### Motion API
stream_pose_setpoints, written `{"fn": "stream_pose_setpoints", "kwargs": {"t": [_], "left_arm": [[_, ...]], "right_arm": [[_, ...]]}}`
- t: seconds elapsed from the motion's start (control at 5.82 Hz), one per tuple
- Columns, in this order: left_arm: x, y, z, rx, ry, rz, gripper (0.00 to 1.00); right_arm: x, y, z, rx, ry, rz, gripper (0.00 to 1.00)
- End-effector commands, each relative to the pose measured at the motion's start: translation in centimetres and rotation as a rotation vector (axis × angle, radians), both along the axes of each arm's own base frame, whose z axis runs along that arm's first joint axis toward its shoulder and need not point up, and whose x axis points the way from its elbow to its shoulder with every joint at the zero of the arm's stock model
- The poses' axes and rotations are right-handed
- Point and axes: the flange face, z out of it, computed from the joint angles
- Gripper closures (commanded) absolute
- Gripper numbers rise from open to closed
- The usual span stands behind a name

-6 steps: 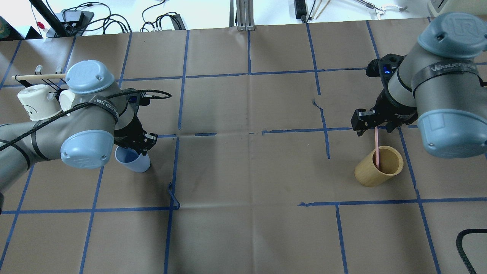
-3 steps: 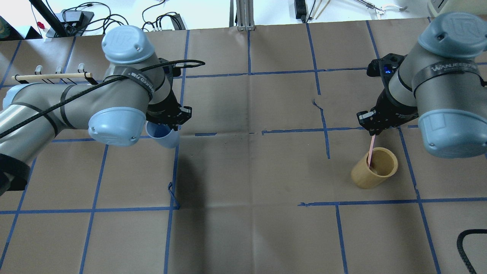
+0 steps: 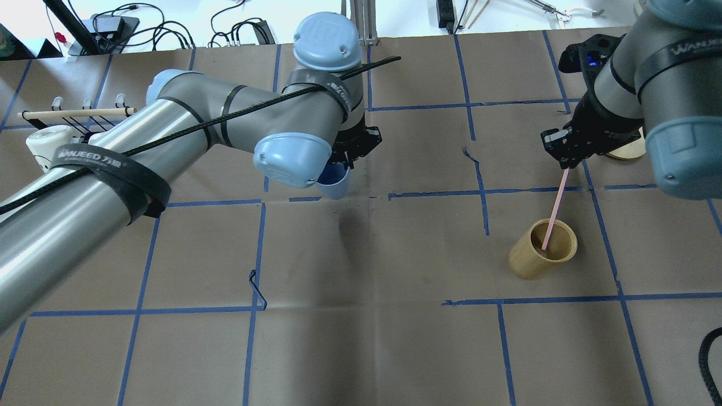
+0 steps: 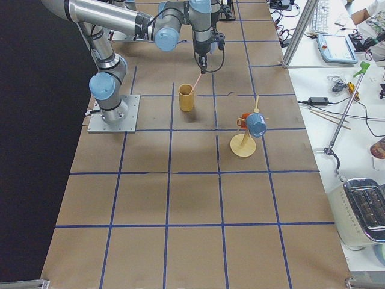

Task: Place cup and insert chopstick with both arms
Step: 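Carry blue cup toward table center with left gripper while right lifts stick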

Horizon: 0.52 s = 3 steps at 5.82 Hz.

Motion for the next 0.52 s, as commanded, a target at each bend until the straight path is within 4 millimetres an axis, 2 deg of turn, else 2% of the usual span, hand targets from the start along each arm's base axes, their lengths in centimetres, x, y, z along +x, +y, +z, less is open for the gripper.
{"fn": "stream_pose_setpoints", "kwargs": {"t": [0.0,0.17,0.34], "left_arm": [[-3.1,0.1,-3.3,0.016,0.012,-0.012,0.99],[-3.4,0.3,-3.5,0.017,0.004,-0.030,0.67],[-3.5,0.1,-3.7,0.002,0.003,-0.043,0.02]], "right_arm": [[0.3,-0.6,8.4,-0.006,-0.018,-0.022,0.96],[0.8,-1.0,12.1,0.002,-0.069,-0.062,0.96],[0.7,-2.2,13.4,0.014,-0.079,-0.088,0.96]]}}
